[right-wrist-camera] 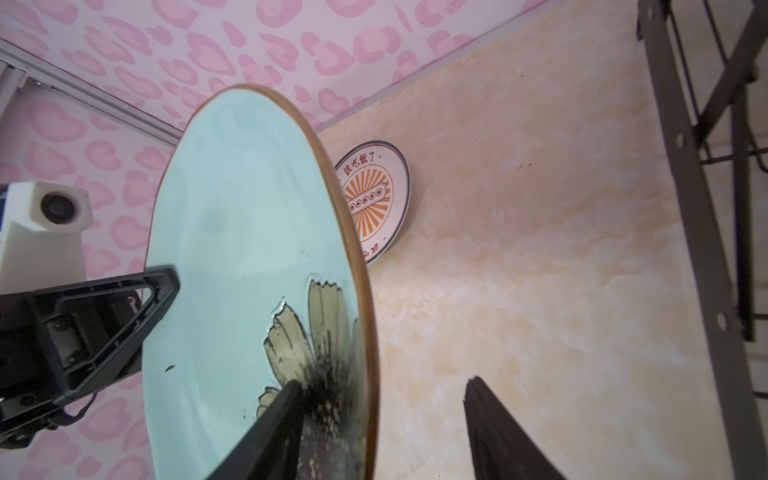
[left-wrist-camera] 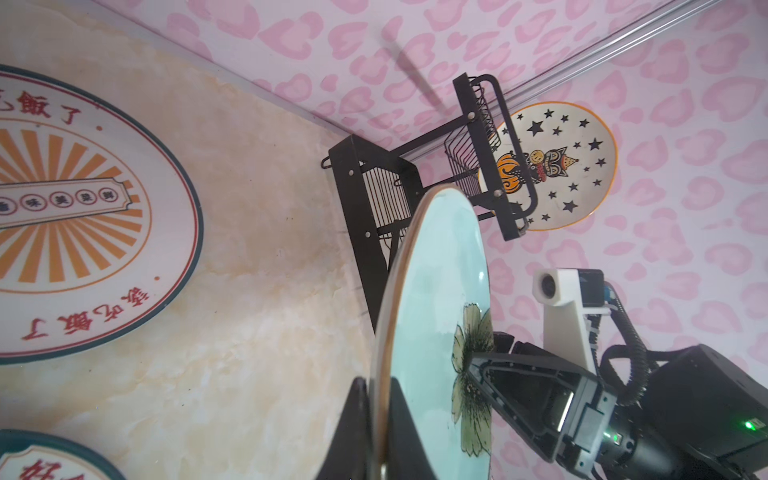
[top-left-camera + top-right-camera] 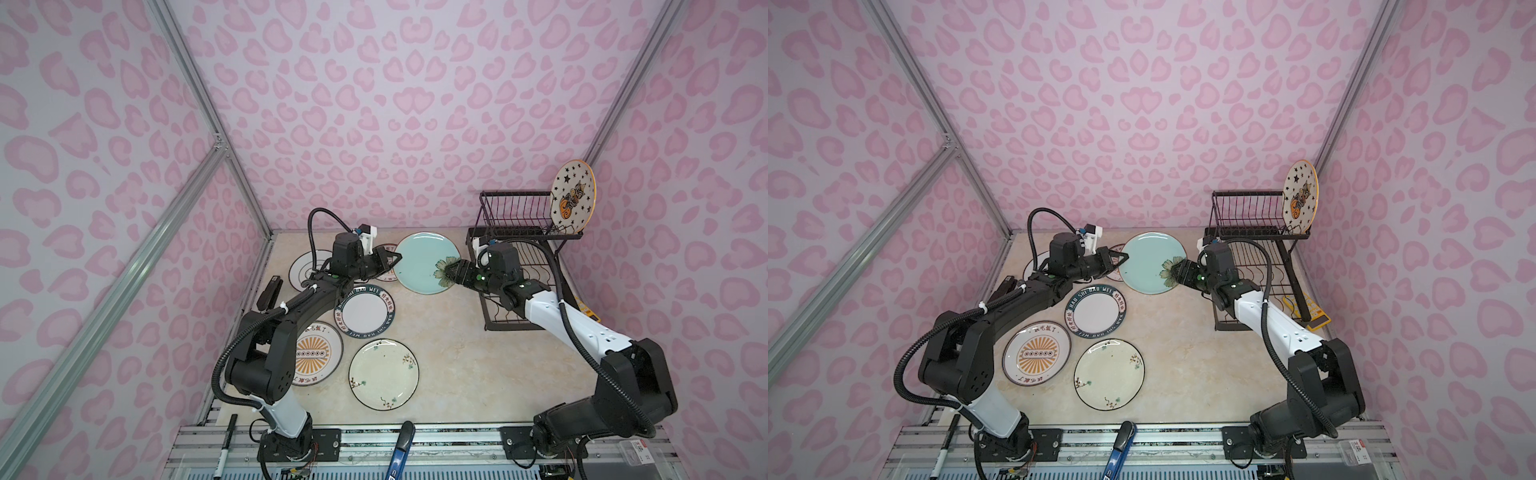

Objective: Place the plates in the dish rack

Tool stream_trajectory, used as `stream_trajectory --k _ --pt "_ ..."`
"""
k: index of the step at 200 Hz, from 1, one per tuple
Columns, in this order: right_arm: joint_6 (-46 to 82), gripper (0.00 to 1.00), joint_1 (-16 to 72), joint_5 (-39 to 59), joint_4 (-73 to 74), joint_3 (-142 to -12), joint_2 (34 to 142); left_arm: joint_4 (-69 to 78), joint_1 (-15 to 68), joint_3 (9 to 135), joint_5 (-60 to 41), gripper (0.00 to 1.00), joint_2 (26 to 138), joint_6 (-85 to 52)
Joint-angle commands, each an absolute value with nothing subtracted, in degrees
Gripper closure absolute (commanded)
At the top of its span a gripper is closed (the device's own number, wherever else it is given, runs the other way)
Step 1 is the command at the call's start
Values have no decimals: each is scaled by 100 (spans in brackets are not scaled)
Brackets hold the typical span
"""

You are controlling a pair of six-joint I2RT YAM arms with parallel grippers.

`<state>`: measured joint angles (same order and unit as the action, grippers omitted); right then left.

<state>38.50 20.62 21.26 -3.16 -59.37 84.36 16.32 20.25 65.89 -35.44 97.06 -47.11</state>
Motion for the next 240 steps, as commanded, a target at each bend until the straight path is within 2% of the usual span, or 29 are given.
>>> stream_trajectory --k 1,80,98,133,158,171,193,220,224,240 --pt "4070 46 2096 2355 210 -5817 8386 2664 2004 6556 -3986 96 9569 -4989" --pt "4178 65 2136 2707 642 -5783 8277 3065 2004 6451 -4163 96 9609 -5134" --pt "4184 73 2137 2744 661 -5779 8243 3002 2002 6449 -4131 96 9600 -5089" --pt "4201 97 2136 2787 699 -5779 8218 3000 2006 6490 -4225 96 9664 -5105" --pt "4210 100 2112 2799 712 -5790 8205 3020 2004 6482 -4257 96 9672 -5115" --pt "4227 100 2085 2796 712 -5775 8181 3004 2004 6482 -4263 91 9668 -5115" --pt "4229 100 2019 2780 712 -5761 8101 2945 2004 6485 -4263 76 9677 -5117" --pt "4163 100 1909 2721 683 -5756 8024 2882 2006 6548 -4362 65 9768 -5162" --pt "4145 100 1890 2721 671 -5758 8022 2892 2005 6549 -4368 59 9773 -5174" --pt "4079 100 1805 2717 614 -5799 8018 2881 2011 6525 -4364 52 9789 -5186"
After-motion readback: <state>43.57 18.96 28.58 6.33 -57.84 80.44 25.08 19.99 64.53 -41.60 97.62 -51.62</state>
